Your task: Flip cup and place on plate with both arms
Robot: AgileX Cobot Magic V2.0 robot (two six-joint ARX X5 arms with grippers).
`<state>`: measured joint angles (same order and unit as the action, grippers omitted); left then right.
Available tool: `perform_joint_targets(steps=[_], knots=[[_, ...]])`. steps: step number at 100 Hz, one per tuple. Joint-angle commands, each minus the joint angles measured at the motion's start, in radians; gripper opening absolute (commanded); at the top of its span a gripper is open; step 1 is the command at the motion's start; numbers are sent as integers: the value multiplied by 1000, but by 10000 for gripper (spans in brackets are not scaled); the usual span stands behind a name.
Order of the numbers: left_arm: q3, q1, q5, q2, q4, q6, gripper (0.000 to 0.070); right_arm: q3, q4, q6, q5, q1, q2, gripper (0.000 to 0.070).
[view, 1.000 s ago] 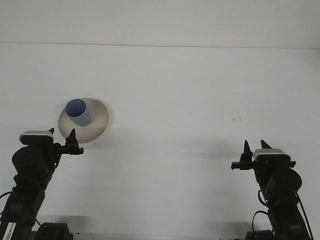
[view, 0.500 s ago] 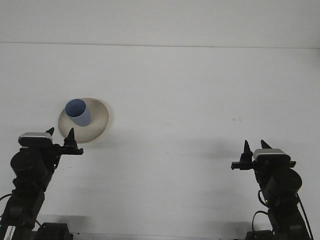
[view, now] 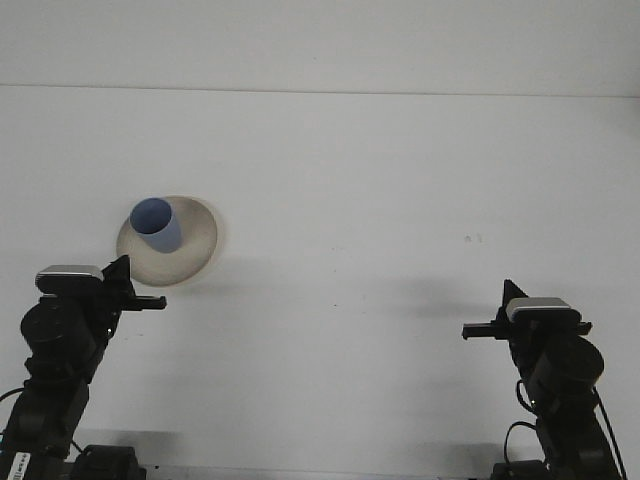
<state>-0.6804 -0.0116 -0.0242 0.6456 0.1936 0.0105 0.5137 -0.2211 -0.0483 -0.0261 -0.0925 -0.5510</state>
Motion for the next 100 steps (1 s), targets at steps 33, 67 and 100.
perform_joint_targets(steps=[33, 67, 100], knots=[[-11, -2, 2, -42, -10, 2, 11, 12, 11, 3, -1, -4, -4, 0], [-11, -2, 2, -104, -10, 2, 11, 12, 11, 3, -1, -4, -4, 0], [-9, -2, 2, -152, -29, -7, 11, 12, 12, 3, -1, -4, -4, 0]])
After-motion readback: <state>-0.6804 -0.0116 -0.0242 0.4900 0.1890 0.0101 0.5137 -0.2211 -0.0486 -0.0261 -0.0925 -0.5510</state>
